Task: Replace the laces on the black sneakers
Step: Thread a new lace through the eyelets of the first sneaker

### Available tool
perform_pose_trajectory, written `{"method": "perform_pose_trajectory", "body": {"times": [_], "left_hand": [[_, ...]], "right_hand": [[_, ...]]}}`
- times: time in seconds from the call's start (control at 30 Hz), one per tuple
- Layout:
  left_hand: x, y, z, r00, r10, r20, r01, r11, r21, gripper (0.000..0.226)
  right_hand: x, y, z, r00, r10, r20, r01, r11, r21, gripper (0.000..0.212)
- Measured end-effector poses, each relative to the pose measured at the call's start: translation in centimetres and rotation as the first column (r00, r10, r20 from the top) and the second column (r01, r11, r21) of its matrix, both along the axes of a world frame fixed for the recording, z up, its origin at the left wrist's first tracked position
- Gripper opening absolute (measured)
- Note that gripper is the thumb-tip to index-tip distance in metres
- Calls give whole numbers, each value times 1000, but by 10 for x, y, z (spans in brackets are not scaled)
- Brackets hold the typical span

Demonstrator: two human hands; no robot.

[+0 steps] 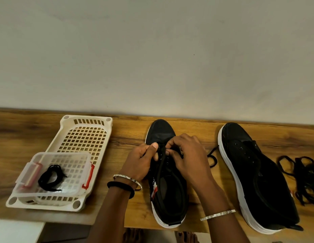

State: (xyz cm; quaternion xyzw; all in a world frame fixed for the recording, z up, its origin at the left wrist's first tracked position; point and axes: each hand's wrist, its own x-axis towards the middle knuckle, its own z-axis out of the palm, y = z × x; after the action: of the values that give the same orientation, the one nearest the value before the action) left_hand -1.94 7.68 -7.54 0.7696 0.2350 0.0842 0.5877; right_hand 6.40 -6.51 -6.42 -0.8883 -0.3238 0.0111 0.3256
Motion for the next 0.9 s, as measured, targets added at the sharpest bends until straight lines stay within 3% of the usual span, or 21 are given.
{"method": "perform_pose_trajectory", "body": {"times": [0.17,0.3,0.4,0.5,0.6,0.9], "left_hand": [[-2,-1,3,997,55,61,-59,997,58,28],[-6,6,2,992,-44,115,30,993,118,4],[-6,9,1,995,-54,84,37,980,194,4],[-4,9,0,999,-25,22,25,1000,-16,12],[-1,9,-3,999,-26,-32,24,998,-50,26],[5,-2,1,998,42,-54,-33,986,166,32]], "right_hand": [[-2,4,-2,1000,-1,18,2,997,-82,10],[0,2,-4,999,9,-32,-13,993,-120,17],[0,2,-9,1000,7,-19,-9,995,-102,12],[2,2,-16,999,-2,-48,2,1000,2,14],[6,-2,-18,993,15,-116,0,992,125,21],[8,-10,-10,952,41,-302,51,956,290,17]]}}
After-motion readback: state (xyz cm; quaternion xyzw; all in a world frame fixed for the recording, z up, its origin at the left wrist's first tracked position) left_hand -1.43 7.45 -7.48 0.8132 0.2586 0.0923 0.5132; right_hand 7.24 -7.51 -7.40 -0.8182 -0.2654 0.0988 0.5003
